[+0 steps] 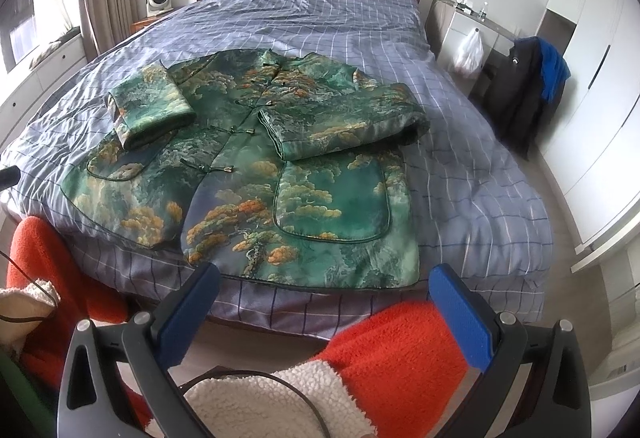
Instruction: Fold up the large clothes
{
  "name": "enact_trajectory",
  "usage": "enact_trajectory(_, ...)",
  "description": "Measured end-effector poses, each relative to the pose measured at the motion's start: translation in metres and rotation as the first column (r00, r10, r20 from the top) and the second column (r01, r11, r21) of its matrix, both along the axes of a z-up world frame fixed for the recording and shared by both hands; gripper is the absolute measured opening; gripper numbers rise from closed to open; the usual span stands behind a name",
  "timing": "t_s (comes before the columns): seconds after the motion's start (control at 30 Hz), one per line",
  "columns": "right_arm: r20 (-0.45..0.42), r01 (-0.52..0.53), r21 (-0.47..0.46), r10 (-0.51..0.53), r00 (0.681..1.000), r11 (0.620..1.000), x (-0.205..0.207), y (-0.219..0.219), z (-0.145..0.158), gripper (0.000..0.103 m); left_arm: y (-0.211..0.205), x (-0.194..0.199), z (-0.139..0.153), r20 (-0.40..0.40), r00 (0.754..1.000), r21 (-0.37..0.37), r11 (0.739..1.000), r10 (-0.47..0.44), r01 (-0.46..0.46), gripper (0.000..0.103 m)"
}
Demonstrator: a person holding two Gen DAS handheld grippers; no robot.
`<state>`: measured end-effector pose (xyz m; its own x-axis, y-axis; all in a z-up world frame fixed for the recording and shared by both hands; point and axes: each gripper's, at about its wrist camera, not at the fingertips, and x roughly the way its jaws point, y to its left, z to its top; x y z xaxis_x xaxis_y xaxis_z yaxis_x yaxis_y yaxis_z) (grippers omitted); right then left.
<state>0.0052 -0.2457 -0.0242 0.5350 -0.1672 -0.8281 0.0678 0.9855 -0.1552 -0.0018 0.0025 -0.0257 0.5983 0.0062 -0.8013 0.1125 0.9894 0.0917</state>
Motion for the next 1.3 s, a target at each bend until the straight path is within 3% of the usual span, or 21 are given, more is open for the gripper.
enact_trajectory(0.27, 0.039, -0.067, 0.03, 0.066, 0.997, 0.997, 0.009, 0.0, 0.002, 0.103, -0.006, 0.001, 0.005, 0.008, 1.0, 0.009, 1.0, -0.011, 0.011, 0.103)
enact_trajectory(0.37, 0.151, -0.121, -0.022, 0.123, 0.981, 0.992, 0.025, 0.002, 0.024, 0.103, -0.005, -0.001, 0.006, 0.016, 1.0, 0.005, 1.0, -0.013, 0.013, 0.103)
enact_trajectory(0.43, 0.255, -0.164, -0.085, 0.181, 0.95, 0.983, 0.04, 0.0, 0.038, 0.103, -0.005, 0.0, 0.007, 0.014, 1.0, 0.003, 1.0, -0.008, 0.008, 0.103)
enact_trajectory(0.5, 0.297, -0.225, -0.128, 0.254, 0.921, 0.966, 0.063, -0.002, 0.036, 0.103, -0.002, -0.003, 0.008, 0.016, 1.0, -0.004, 1.0, 0.003, -0.003, 0.103)
enact_trajectory(0.6, 0.079, -0.344, -0.15, 0.358, 0.931, 0.927, 0.128, 0.001, -0.015, 0.103, 0.002, -0.008, 0.009, 0.028, 0.999, -0.007, 1.0, 0.02, -0.019, 0.103)
enact_trajectory(0.77, -0.205, -0.514, -0.244, 0.474, 0.856, 0.822, 0.19, 0.016, -0.113, 0.099, 0.016, -0.013, 0.005, 0.011, 0.998, -0.003, 0.998, 0.069, -0.069, 0.103)
enact_trajectory(0.87, -0.269, -0.546, -0.302, 0.479, 0.835, 0.781, 0.211, 0.017, -0.148, 0.084, 0.021, -0.011, 0.002, -0.007, 0.996, -0.005, 0.996, 0.09, -0.09, 0.103)
enact_trajectory(0.9, -0.266, -0.544, -0.283, 0.481, 0.836, 0.79, 0.215, 0.014, -0.151, 0.069, 0.022, -0.009, 0.001, -0.012, 0.995, -0.001, 0.996, 0.095, -0.095, 0.103)
enact_trajectory(0.93, -0.246, -0.528, -0.239, 0.475, 0.845, 0.815, 0.219, 0.009, -0.147, 0.053, 0.022, -0.009, 0.0, -0.013, 0.995, 0.004, 0.995, 0.095, -0.095, 0.103)
enact_trajectory(0.97, -0.209, -0.491, -0.214, 0.452, 0.868, 0.844, 0.22, 0.001, -0.138, 0.016, 0.022, -0.008, 0.0, -0.014, 0.995, 0.009, 0.995, 0.095, -0.095, 0.103)
enact_trajectory(1.07, -0.031, -0.332, -0.184, 0.332, 0.943, 0.925, 0.222, -0.042, -0.085, 0.016, 0.02, -0.004, -0.003, -0.027, 0.996, 0.015, 0.996, 0.087, -0.086, 0.103)
enact_trajectory(1.13, 0.09, -0.165, -0.119, 0.176, 0.98, 0.979, 0.215, -0.103, -0.043, 0.015, 0.016, 0.001, -0.005, -0.038, 0.997, 0.012, 0.997, 0.074, -0.073, 0.103)
enact_trajectory(1.23, 0.217, 0.076, -0.023, -0.07, 0.974, 0.997, 0.191, -0.194, 0.003, 0.015, 0.004, 0.006, -0.007, -0.045, 0.998, 0.009, 0.999, 0.045, -0.045, 0.103)
enact_trajectory(1.3, 0.273, 0.268, 0.061, -0.275, 0.922, 0.961, 0.16, -0.27, 0.024, 0.015, -0.003, 0.008, -0.008, -0.047, 0.999, 0.004, 1.0, 0.025, -0.025, 0.103)
